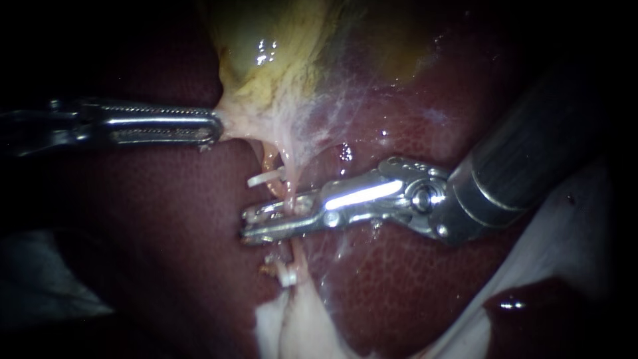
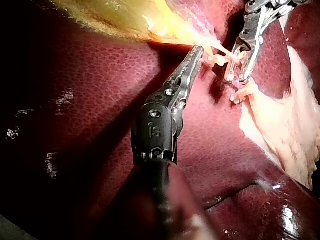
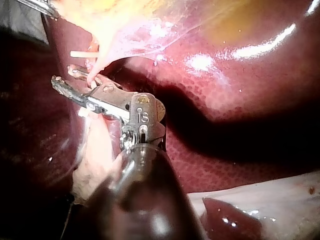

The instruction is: Clipping first clip right tube

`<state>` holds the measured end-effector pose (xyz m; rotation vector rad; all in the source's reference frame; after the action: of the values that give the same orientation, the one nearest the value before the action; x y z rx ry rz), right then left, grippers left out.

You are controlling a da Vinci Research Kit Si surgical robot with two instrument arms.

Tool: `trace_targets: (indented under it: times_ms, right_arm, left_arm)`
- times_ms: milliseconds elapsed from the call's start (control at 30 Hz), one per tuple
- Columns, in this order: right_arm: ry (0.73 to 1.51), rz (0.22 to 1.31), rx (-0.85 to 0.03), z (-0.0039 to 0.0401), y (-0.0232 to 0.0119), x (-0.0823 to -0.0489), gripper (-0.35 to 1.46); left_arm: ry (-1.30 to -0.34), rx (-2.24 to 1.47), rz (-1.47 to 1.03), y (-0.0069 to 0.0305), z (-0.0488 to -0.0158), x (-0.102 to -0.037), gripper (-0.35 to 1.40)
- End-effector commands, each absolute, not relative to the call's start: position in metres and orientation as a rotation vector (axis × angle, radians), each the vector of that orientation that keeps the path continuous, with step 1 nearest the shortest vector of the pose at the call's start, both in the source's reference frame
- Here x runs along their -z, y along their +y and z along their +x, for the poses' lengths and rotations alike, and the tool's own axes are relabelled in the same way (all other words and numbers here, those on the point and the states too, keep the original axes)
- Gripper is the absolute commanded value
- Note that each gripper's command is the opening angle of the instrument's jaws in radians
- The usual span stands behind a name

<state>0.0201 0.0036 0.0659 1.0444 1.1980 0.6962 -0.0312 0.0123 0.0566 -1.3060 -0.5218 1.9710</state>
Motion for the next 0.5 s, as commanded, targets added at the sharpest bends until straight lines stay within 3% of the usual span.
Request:
trace_targets:
  times_ms: [33,200,367,500]
  right_arm:
    - [1.198,1.044,-0.696,0.0201,0.0036,-0.0659,0.08]
    - [1.198,1.045,-0.696,0.0201,0.0036,-0.0658,0.16]
    - [1.201,1.045,-0.696,0.0202,0.0035,-0.0659,0.39]
    - [1.206,1.045,-0.698,0.0204,0.0035,-0.0661,0.47]
  left_arm:
    - [-0.522,-1.971,-1.306,0.0123,-0.0312,-0.0566,-0.35]
    - [-0.522,-1.971,-1.306,0.0123,-0.0312,-0.0566,-0.35]
    - [-0.522,-1.971,-1.306,0.0123,-0.0312,-0.0566,-0.35]
    - [-0.522,-1.971,-1.306,0.0123,-0.0312,-0.0566,-0.35]
